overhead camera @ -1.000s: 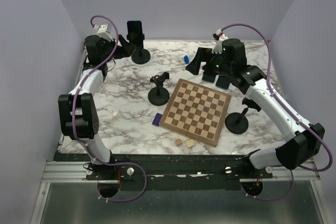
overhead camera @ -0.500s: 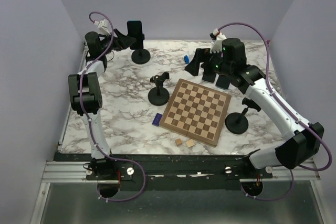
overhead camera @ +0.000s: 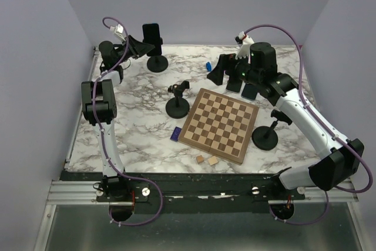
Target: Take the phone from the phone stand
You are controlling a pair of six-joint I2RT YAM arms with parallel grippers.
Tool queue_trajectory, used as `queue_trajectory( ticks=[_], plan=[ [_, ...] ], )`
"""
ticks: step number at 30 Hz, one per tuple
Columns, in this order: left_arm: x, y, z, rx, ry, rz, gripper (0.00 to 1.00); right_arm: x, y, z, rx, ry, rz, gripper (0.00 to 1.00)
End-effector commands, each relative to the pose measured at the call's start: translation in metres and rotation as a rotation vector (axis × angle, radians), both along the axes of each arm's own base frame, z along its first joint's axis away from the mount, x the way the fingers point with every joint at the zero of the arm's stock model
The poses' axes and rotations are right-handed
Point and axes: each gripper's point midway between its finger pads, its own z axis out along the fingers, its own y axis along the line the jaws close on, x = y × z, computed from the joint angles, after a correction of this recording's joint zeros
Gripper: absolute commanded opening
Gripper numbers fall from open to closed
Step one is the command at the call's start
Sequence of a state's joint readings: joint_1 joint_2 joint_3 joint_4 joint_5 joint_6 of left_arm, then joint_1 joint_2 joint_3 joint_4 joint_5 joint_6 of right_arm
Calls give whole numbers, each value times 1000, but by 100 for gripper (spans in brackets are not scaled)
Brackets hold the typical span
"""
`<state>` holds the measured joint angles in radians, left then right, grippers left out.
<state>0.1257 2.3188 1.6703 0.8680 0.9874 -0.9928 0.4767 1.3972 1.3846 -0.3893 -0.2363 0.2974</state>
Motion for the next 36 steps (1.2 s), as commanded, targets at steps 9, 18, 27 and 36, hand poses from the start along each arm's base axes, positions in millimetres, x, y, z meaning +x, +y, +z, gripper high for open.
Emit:
queue_trajectory(
  ticks=[9, 18, 27, 36],
  plan=[
    [-31, -16, 17, 21, -27, -5, 16, -17, 1, 17, 48, -25, 41, 100],
    [-78, -13, 11, 84, -18, 98, 0, -17, 7, -2, 66, 53, 27, 100],
    [-158, -29, -22, 0, 72, 115, 0, -34, 47, -6, 70, 67, 88, 100],
    [-203, -27, -60, 46, 266, 174, 22, -47, 79, -10, 37, 78, 90, 100]
  ],
)
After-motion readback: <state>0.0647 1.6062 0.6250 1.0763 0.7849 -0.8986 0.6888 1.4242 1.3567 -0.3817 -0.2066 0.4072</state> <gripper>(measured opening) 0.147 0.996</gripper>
